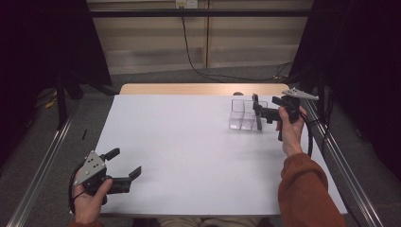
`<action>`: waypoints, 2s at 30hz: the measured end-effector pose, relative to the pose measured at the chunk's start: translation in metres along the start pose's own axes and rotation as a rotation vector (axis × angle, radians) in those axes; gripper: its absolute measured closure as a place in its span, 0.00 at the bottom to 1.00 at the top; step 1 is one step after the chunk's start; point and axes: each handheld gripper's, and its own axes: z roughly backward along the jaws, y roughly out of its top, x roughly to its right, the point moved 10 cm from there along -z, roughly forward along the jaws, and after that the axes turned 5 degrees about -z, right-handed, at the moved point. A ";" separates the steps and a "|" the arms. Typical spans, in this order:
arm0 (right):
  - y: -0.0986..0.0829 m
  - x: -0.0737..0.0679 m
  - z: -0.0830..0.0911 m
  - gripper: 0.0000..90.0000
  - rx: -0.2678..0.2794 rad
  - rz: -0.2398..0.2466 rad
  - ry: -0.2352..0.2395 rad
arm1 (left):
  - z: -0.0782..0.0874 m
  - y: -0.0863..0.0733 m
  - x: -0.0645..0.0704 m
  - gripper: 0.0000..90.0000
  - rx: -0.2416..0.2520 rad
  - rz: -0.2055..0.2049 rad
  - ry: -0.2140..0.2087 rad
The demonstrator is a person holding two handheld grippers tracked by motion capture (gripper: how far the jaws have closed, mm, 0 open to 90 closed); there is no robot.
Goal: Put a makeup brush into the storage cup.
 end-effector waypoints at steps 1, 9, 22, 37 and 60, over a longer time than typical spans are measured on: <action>-0.001 0.000 0.001 0.05 0.000 0.005 -0.002 | 0.000 0.000 0.000 0.02 0.001 -0.001 -0.002; -0.006 -0.004 0.010 0.05 0.011 0.020 -0.007 | -0.001 0.000 0.000 0.02 0.000 -0.004 -0.003; -0.016 -0.004 0.024 0.07 0.016 0.019 -0.033 | 0.000 0.000 -0.002 0.02 0.004 0.009 0.010; -0.029 -0.016 0.046 0.07 0.016 0.054 -0.027 | 0.001 0.000 -0.006 0.02 0.018 0.040 0.035; -0.048 -0.032 0.082 0.05 0.031 0.079 -0.014 | 0.004 -0.001 -0.005 0.02 0.016 0.029 0.036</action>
